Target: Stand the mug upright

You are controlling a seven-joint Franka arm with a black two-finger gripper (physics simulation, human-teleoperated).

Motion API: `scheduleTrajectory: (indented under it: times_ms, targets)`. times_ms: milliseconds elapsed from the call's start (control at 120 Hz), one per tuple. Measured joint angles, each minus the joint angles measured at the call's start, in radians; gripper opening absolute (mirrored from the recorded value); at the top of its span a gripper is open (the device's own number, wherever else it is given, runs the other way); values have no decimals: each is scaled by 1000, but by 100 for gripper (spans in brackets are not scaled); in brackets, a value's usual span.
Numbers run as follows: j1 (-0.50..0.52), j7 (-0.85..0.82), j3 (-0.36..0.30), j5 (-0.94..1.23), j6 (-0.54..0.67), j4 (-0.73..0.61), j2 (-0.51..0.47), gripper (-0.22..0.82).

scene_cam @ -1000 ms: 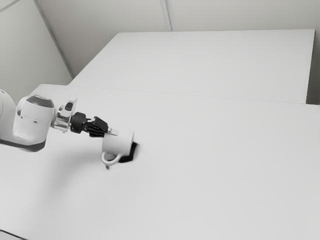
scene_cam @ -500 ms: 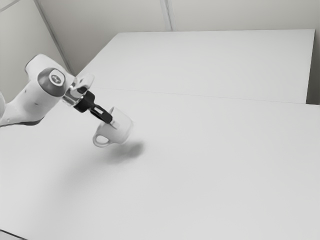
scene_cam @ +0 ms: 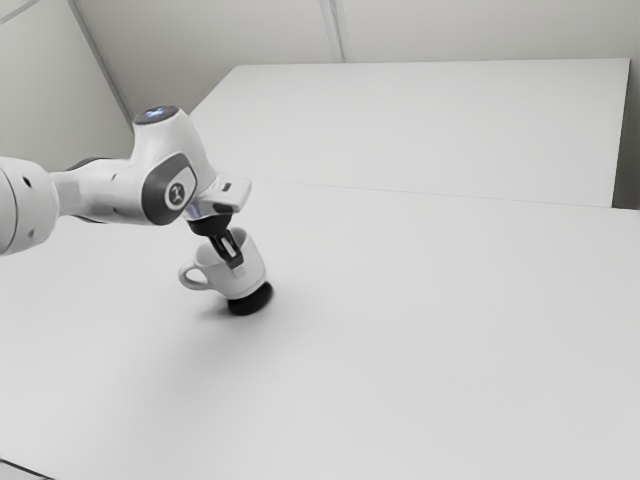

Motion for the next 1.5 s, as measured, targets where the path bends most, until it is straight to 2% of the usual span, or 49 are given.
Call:
scheduleTrajectory:
  times_ms: [250,533,658,925,1025,1133,1267,1367,1500]
  targets:
    - [52,-85,1,22,34,-9,22,-18]
    - [34,-152,1,24,56,-18,25,-17]
    - [38,-166,0,15,57,-20,27,-4]
    - [40,-179,0,3,56,-20,27,34]
    - [40,-183,-1,0,56,-20,26,44]
    - [40,-187,-2,-4,56,-19,19,51]
    - [53,-197,-38,-7,42,21,14,55]
    - [45,-218,-62,-4,-30,140,30,57]
    - [38,-254,-74,1,-185,362,103,59]
